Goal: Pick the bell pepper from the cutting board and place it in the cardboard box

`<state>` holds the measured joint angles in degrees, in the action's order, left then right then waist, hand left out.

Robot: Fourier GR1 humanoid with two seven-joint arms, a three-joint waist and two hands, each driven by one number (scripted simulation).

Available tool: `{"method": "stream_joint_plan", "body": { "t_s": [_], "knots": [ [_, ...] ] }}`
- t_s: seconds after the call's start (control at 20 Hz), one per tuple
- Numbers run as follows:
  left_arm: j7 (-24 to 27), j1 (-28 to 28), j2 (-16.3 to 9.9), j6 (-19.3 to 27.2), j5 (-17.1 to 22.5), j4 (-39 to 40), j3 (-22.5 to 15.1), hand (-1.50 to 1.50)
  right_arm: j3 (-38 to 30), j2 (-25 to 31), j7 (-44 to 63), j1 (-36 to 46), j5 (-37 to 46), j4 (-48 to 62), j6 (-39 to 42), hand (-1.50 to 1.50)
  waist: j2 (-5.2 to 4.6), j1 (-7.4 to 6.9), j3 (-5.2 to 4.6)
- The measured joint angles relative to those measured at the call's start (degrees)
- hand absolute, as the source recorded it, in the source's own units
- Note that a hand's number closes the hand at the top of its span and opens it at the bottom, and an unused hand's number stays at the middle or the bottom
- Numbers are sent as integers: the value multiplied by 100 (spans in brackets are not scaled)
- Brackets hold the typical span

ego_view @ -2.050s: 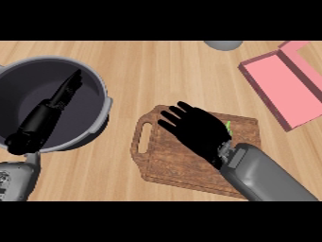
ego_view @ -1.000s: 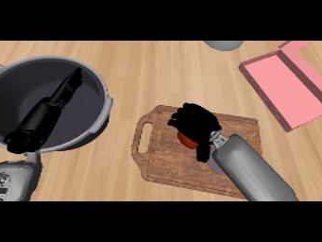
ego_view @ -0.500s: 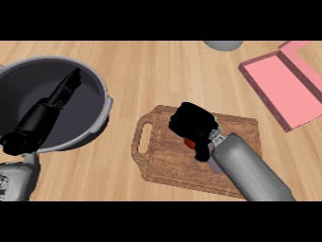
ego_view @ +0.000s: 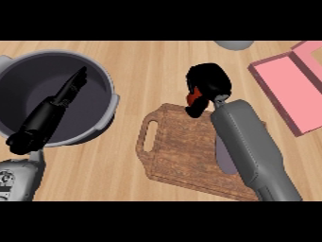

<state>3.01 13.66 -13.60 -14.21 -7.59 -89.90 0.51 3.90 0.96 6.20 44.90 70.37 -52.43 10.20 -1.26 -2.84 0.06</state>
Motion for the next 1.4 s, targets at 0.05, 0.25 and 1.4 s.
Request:
{"method": "stream_joint_plan", "body": {
  "t_s": [0.05,0.25,1.4],
  "knots": [
    [12,10,-8,-25,2,10,-8,0,-142,-20,155,207,-7,173,-180,150,-5,-30,0],
    [25,7,23,11,-68,44,-35,0,-337,-41,523,971,138,785,-810,150,27,-7,-3],
    [68,-158,41,31,-105,15,126,0,-2027,1514,2408,2302,94,1332,-2598,150,97,203,-6]
  ]
}}
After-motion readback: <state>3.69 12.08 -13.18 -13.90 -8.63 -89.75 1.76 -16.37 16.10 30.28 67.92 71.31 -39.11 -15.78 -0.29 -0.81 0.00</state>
